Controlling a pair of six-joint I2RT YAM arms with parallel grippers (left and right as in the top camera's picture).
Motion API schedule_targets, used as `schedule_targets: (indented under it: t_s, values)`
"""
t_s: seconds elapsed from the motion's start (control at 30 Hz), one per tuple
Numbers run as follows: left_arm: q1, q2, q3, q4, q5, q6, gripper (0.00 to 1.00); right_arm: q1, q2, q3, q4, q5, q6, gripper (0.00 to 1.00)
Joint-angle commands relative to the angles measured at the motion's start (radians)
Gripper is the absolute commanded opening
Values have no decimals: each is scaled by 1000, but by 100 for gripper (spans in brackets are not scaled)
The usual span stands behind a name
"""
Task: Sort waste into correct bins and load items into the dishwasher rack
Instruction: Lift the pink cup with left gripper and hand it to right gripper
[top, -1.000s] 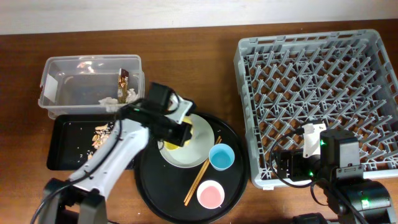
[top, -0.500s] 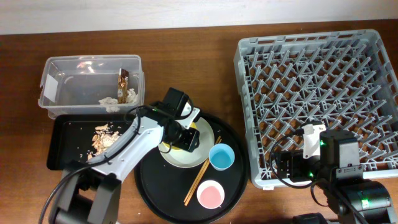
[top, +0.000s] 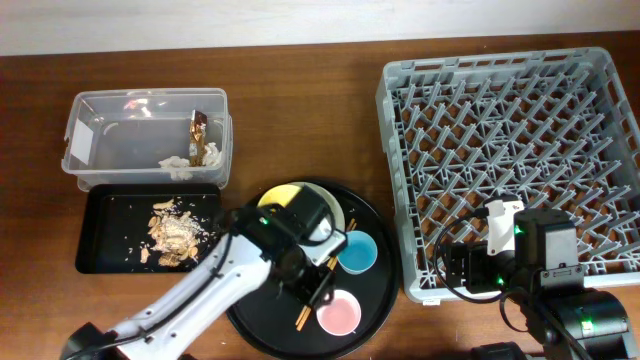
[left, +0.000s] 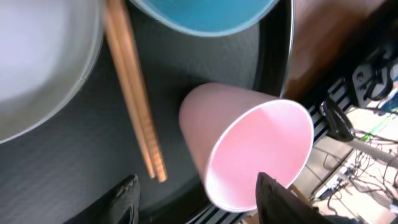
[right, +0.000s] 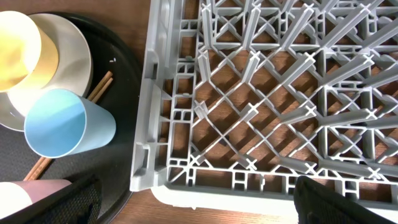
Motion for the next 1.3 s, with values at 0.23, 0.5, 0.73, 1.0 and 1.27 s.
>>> schedule_targets:
  t_s: [0.23, 0.5, 0.73, 1.0, 1.27]
  values:
    - [-71, 5, -170, 216, -92, -163, 12, 3, -3, 14, -4, -6, 11, 99]
    - [60, -135, -35, 103, -138, -171, 0, 3, -3, 14, -4, -5, 11, 99]
    - [375, -211, 24, 412, 175, -233, 0, 3, 61, 15, 181, -142, 79, 99]
    - [429, 156, 24, 870, 949, -393, 0, 3, 341, 15, 452, -782, 63, 99]
    - [428, 208, 24, 964, 1038, -456, 0, 5, 565, 14, 764, -1275, 25, 99]
